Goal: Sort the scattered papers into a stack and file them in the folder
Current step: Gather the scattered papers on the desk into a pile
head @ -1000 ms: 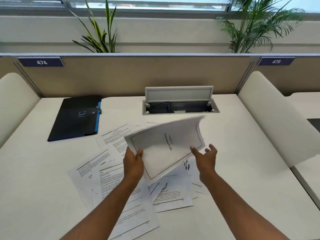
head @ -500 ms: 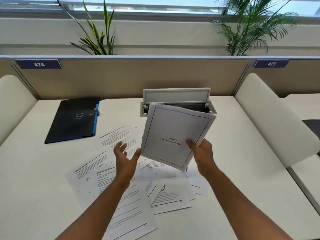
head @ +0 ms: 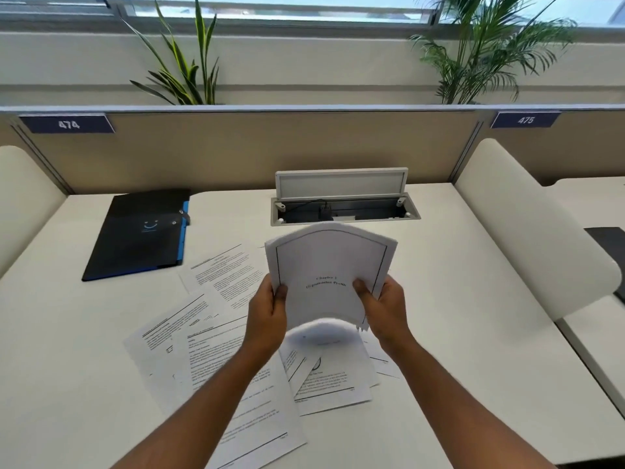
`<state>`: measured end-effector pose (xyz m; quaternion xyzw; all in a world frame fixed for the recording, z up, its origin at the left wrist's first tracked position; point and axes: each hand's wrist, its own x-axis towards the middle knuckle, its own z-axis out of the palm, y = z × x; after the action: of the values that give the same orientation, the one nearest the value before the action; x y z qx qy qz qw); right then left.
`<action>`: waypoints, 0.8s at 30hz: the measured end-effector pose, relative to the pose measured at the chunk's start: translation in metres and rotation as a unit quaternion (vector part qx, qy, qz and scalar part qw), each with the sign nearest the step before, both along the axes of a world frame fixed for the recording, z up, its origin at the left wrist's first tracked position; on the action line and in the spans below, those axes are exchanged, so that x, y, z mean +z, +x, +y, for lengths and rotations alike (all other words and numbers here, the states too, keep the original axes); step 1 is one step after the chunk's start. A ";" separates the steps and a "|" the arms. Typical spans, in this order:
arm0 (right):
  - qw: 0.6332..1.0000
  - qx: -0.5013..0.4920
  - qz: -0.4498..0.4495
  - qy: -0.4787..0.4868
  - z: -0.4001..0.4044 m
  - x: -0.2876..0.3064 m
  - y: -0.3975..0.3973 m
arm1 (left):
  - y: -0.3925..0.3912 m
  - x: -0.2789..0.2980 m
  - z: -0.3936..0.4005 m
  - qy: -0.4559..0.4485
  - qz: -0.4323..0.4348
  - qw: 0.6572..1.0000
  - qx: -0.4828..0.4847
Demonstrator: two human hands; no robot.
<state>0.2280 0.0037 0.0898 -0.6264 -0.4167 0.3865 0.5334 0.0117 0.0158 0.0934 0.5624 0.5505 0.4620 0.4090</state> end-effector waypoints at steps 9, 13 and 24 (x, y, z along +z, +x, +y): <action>0.997 0.026 -0.066 -0.039 -0.001 -0.025 0.017 | -0.004 -0.028 -0.005 -0.067 0.080 0.994 -0.019; 0.993 0.053 -0.055 -0.085 0.009 -0.029 0.024 | -0.015 -0.032 -0.002 -0.122 0.101 0.987 0.009; 0.964 0.096 -0.002 -0.249 -0.019 -0.084 0.001 | -0.103 -0.081 -0.055 -0.195 0.211 0.944 0.161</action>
<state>0.2287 -0.0153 0.0059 -0.6974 -0.3667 0.5259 0.3203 -0.0911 -0.0391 0.0127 0.4597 0.7867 0.2765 0.3054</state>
